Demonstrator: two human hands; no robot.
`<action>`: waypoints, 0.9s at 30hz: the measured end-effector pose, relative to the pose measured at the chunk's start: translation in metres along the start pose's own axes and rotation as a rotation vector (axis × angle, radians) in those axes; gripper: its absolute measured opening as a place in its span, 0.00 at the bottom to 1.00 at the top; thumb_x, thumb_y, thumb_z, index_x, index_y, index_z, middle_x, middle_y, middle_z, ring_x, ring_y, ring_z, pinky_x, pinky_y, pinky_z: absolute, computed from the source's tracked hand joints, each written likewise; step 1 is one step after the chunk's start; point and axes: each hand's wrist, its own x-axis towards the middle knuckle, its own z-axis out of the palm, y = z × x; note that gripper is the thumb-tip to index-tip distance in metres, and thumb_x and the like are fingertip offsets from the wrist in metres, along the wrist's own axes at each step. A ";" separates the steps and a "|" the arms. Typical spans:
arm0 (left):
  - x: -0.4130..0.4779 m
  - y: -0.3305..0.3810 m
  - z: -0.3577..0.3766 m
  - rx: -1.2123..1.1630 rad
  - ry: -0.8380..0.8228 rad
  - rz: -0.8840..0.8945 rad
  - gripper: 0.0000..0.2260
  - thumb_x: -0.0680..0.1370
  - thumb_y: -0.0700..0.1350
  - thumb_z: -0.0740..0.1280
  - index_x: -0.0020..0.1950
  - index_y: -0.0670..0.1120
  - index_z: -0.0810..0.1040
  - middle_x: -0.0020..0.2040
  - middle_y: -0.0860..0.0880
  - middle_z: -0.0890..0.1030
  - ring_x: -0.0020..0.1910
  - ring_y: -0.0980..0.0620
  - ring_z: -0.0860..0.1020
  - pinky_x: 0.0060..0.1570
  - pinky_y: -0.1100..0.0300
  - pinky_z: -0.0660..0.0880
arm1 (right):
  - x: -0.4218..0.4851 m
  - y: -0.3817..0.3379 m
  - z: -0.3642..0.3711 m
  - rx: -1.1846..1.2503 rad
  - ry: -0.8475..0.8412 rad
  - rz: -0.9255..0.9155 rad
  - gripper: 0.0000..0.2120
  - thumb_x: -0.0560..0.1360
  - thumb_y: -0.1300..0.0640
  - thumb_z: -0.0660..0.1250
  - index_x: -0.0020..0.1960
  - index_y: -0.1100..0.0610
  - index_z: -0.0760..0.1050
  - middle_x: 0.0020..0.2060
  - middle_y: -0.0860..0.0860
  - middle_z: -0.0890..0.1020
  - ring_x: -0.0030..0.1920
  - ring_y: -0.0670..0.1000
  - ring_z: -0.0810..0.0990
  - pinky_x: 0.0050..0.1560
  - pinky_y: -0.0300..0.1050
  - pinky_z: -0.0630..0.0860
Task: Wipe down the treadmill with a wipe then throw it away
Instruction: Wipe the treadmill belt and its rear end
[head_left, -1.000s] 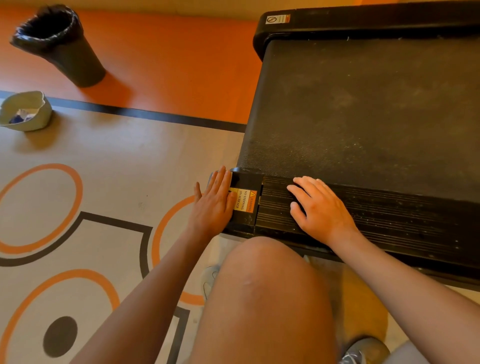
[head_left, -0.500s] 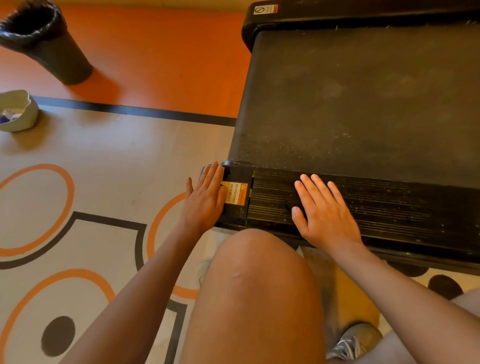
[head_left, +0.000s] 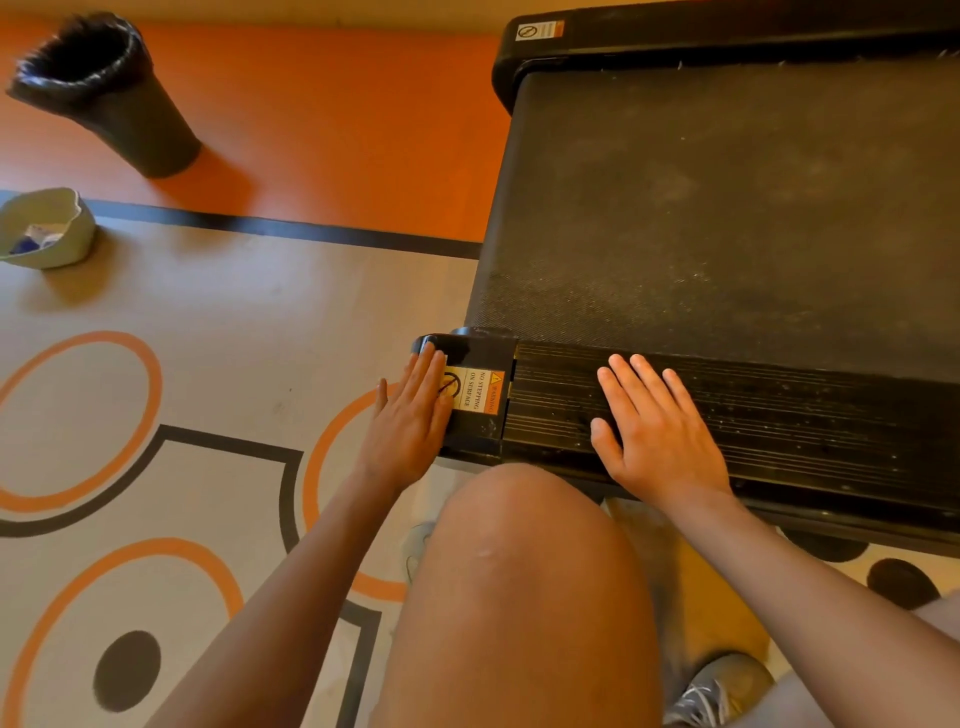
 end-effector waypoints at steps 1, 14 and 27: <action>0.009 0.002 -0.001 0.004 0.000 -0.007 0.27 0.87 0.60 0.44 0.84 0.53 0.43 0.84 0.53 0.42 0.82 0.53 0.40 0.78 0.45 0.36 | 0.000 0.000 -0.001 -0.003 0.000 0.000 0.33 0.83 0.40 0.45 0.79 0.58 0.66 0.78 0.57 0.67 0.79 0.58 0.63 0.78 0.61 0.62; -0.004 0.009 0.009 -0.068 0.055 -0.009 0.26 0.87 0.59 0.46 0.84 0.55 0.46 0.82 0.57 0.43 0.82 0.55 0.41 0.79 0.46 0.43 | -0.001 -0.001 0.000 -0.016 -0.010 0.015 0.33 0.82 0.40 0.45 0.79 0.57 0.66 0.78 0.56 0.67 0.80 0.57 0.63 0.79 0.60 0.61; -0.002 0.013 0.001 -0.172 0.070 -0.038 0.26 0.87 0.57 0.48 0.84 0.53 0.45 0.82 0.57 0.43 0.82 0.54 0.42 0.81 0.48 0.48 | -0.001 0.000 -0.001 -0.020 0.002 0.013 0.32 0.82 0.40 0.47 0.78 0.57 0.67 0.77 0.57 0.69 0.79 0.58 0.65 0.78 0.60 0.61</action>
